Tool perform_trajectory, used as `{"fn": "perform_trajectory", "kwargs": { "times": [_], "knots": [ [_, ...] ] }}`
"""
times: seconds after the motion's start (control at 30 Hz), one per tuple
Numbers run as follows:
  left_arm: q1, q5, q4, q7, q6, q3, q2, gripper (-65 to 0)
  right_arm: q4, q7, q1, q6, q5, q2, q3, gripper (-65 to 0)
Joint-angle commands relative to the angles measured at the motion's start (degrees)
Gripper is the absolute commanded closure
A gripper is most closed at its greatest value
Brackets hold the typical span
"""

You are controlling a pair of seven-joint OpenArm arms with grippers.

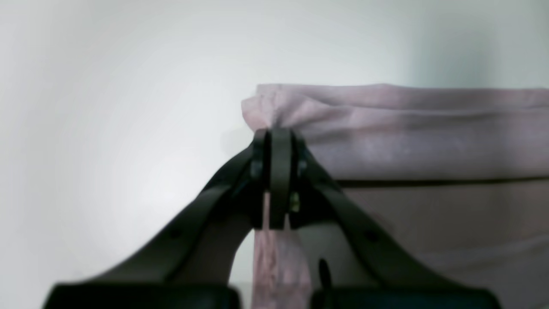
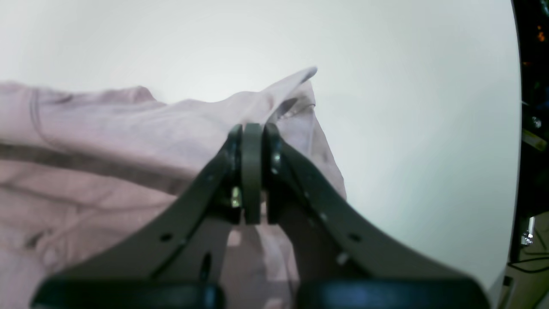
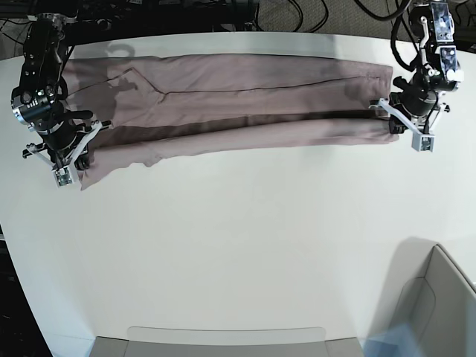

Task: Fold the T-shirt properly
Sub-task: 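Fold the hem over toward the folded shoulder edge with both grippers, then open both grippers and release the folded strip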

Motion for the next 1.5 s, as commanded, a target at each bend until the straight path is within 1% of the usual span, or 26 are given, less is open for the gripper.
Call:
{"fn": "perform_trajectory", "kwargs": {
  "times": [0.0, 0.13, 0.43, 0.53, 0.7, 0.73, 0.77, 0.8, 0.87, 0.93, 1.03, 1.07, 1.23, 1.37, 1.47],
  "knots": [
    [0.35, -0.24, 1.67, -1.06, -0.03, -0.53, -0.89, 0.0, 1.89, 0.99, -0.51, -0.11, 0.34, 0.72, 0.75, 0.0],
    [2.81, -0.24, 2.55, -1.06, 0.05, -0.53, -0.89, 0.0, 4.26, 0.99, -4.64, -0.11, 0.34, 0.72, 1.89, 0.0],
    [7.38, -0.24, 2.28, -1.15, 0.05, -0.53, -0.8, 0.0, 4.79, 1.07, -13.17, -0.11, 0.34, 0.72, 3.65, 0.0],
    [8.17, -0.24, 2.2, -1.24, 0.05, -0.17, -0.8, 0.0, 4.79, 1.16, -14.93, -0.11, 0.34, 0.72, 3.74, 0.0],
    [8.78, -0.24, 2.28, -1.06, 0.41, -0.09, -0.71, 0.0, 4.79, 1.16, -15.54, -0.11, 0.34, 0.64, 3.39, 0.0],
    [9.05, -0.24, 2.55, -1.06, 0.41, -0.35, -0.71, -1.2, 4.79, 1.16, -15.54, -0.11, 0.34, 0.64, 3.48, 0.0],
    [9.49, -0.24, 2.72, -1.5, 0.23, -0.44, -0.71, -6.2, 4.79, 1.16, -15.54, -0.11, 0.34, 0.64, 3.48, -1.7],
    [9.93, -0.24, 2.72, -1.76, 0.23, -0.44, -0.8, -10.0, 4.7, 1.16, -15.54, -0.11, 0.34, 0.64, 3.56, -5.6],
    [10.45, -0.24, 2.99, -1.76, 0.32, -0.44, -1.06, -14.5, 4.7, 1.25, -15.54, -0.11, 0.34, 0.64, 3.48, -14.4],
    [10.54, -0.24, 3.43, -1.76, 0.41, -0.53, -1.15, -14.7, 4.7, 1.25, -15.54, -0.11, 0.34, 0.64, 3.3, -21.8],
    [10.54, -0.24, 3.43, -1.76, 0.49, -0.53, -1.24, -14.9, 4.61, 1.25, -15.28, -0.11, 0.34, 0.64, 3.21, -28.1],
    [10.45, -0.24, 3.43, -1.76, 0.49, -0.53, -1.24, -14.9, 4.53, 1.25, -15.19, -0.11, 0.34, 0.64, 3.12, -29.1],
    [10.1, -0.51, 3.6, -1.76, 0.49, -0.53, -1.33, -15.1, 4.44, 1.34, -15.11, -0.11, 0.34, 0.72, 3.12, -29.2],
    [7.82, -0.51, 3.43, -1.15, 0.49, -0.53, -1.33, -18.2, 3.47, 1.34, -15.11, -0.11, 0.34, 0.9, 3.12, -29.2],
    [6.59, -0.6, 2.72, -0.89, 0.49, 0.09, -1.33, -18.9, 1.89, 1.34, -13.96, -0.03, 0.34, 0.9, 2.6, -29.2]
  ]
}}
